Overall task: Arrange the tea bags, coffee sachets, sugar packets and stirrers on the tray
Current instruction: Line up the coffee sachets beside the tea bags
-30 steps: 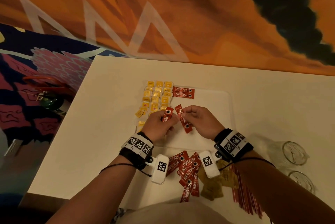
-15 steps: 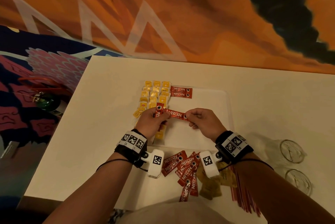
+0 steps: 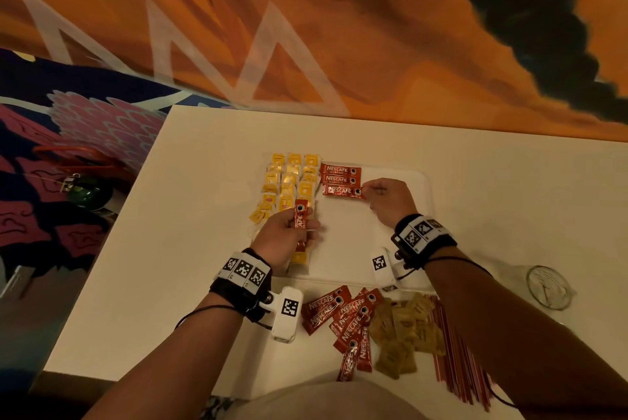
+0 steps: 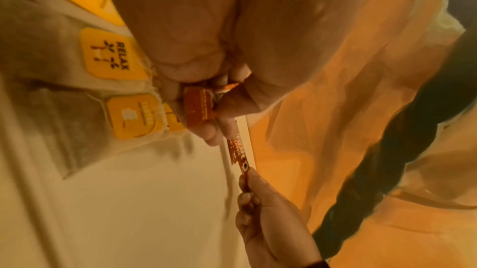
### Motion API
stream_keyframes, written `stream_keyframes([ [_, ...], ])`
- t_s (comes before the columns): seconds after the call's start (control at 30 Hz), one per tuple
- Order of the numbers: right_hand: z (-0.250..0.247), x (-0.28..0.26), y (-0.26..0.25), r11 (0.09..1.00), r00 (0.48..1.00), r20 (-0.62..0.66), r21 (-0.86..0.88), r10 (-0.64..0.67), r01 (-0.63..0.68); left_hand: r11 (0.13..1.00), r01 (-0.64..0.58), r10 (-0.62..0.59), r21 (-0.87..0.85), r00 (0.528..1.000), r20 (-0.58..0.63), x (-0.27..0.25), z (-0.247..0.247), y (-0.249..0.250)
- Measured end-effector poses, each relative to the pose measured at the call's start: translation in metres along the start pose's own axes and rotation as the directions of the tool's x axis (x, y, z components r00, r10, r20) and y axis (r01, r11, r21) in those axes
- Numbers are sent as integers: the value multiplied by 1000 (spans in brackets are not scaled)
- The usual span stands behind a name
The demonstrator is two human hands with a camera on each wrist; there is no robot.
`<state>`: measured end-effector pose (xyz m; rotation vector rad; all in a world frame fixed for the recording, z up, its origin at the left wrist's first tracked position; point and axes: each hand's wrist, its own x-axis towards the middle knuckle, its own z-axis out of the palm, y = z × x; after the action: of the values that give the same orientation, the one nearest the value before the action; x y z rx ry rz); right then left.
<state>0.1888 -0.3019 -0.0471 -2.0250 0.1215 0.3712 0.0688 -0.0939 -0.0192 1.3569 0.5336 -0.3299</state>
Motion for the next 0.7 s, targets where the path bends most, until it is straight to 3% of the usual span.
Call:
stream_keyframes([
  [0.17, 14, 16, 2, 984, 999, -15, -173, 38, -40, 1000, -8, 10, -30, 998, 61, -3, -1, -4],
  [0.37, 19, 24, -7, 968, 995, -57, -235, 77, -88, 998, -5, 11, -60, 994, 107, -10, -8, -3],
  [0.7, 15, 23, -6, 937, 991, -120, -334, 62, -99, 998, -14, 11, 54, 999, 49, -12, -10, 1],
])
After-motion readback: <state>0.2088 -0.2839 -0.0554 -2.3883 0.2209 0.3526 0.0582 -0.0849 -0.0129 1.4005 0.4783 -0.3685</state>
